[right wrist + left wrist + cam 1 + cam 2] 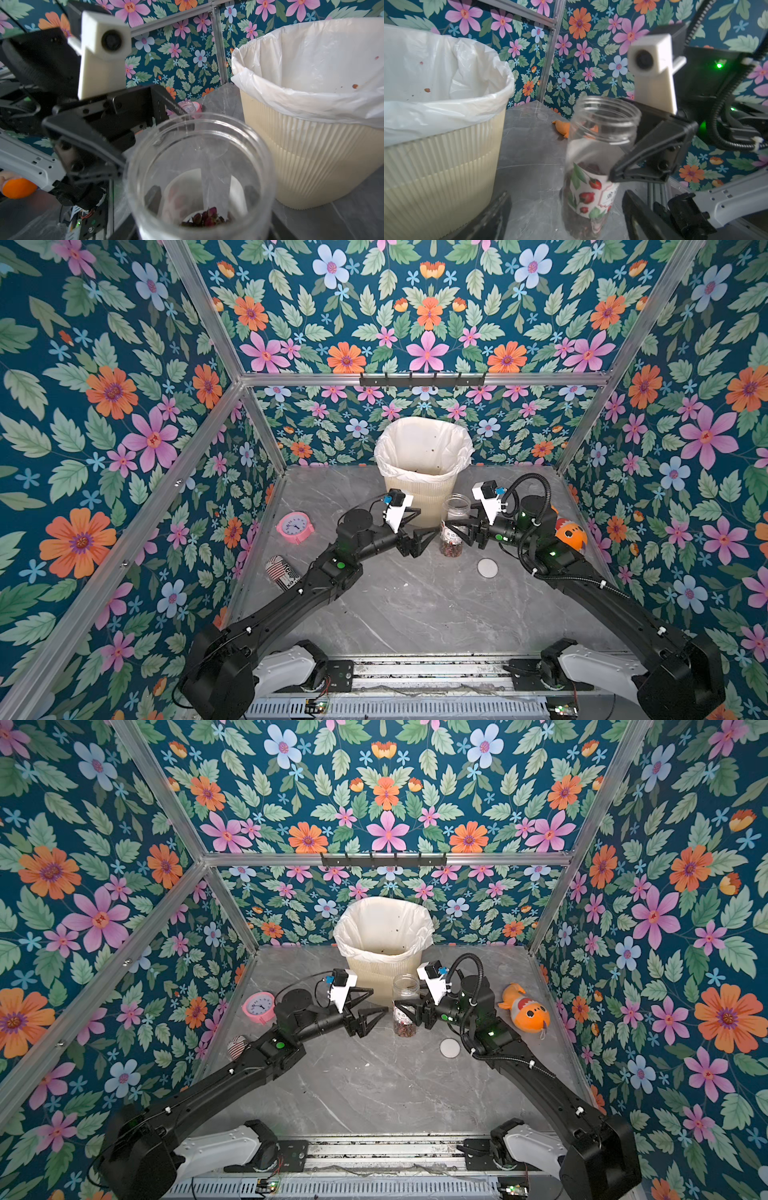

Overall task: Empty the moldy dried flower tea in the jars
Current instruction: Pour the moldy dried flower tea into the trash bin.

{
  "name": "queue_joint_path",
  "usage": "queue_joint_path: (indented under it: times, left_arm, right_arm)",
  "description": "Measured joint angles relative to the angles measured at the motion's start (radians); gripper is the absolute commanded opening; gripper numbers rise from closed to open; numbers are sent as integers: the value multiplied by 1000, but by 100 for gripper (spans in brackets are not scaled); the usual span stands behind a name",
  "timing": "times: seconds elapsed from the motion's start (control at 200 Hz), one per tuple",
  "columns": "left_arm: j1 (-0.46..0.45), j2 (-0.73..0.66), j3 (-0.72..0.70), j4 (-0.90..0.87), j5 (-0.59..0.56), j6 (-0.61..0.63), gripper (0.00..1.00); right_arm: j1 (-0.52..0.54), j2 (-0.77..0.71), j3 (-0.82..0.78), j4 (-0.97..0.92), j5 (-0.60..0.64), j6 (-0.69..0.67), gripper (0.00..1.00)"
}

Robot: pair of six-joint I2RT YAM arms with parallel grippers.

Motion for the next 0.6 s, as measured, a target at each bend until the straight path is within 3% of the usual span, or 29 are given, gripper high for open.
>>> queue_joint_path:
  times: [0.245,0.42,0.595]
  left_arm:
    - [25,95,167,-111,139,-121,77]
    - [29,198,292,-264,213,-163,67]
    - [30,224,319,-352,257,-181,59]
  right_arm:
    - [6,-53,13,-166,42,-196,59]
    - [55,-68,34,-248,105,-309,58]
    - [124,-56,74,-352,195,-413,58]
